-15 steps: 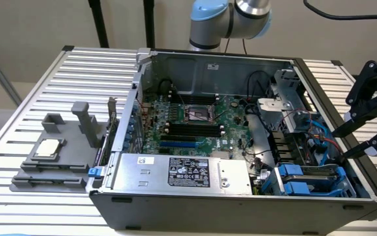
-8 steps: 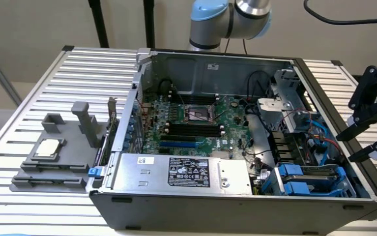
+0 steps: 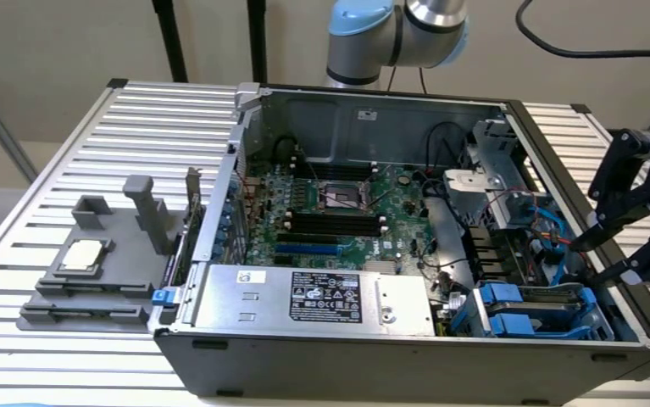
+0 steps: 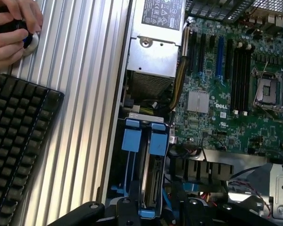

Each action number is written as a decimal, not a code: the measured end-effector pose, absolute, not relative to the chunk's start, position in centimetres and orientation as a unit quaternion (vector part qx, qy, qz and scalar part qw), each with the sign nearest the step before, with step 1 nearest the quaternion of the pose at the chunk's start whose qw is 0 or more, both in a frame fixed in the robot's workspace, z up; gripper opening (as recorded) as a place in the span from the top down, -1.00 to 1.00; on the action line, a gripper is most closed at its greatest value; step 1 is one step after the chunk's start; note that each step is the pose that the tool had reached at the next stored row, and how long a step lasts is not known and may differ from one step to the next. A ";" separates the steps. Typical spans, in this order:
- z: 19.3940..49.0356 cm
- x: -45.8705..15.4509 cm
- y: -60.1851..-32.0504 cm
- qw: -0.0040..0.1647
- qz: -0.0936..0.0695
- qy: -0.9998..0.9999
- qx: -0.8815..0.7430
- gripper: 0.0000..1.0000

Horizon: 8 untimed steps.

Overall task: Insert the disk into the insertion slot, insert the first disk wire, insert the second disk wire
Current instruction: 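Insert the first disk wire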

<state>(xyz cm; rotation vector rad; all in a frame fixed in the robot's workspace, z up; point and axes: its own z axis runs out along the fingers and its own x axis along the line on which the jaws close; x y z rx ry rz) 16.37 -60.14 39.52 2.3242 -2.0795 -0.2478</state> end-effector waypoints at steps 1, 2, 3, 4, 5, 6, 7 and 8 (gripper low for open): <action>39.3 16.5 -60.0 0.007 -0.079 -0.665 0.743 0.20; 39.2 16.7 -59.8 0.007 -0.079 -0.665 0.743 0.20; 39.0 17.0 -59.5 0.007 -0.079 -0.665 0.743 0.20; 38.8 17.2 -59.3 0.007 -0.079 -0.665 0.743 0.20; 38.6 17.4 -59.1 0.007 -0.079 -0.665 0.743 0.20; 38.4 17.6 -58.9 0.007 -0.079 -0.665 0.743 0.20; 38.2 17.8 -58.6 0.007 -0.079 -0.665 0.743 0.20; 38.1 18.0 -58.4 0.007 -0.079 -0.665 0.743 0.20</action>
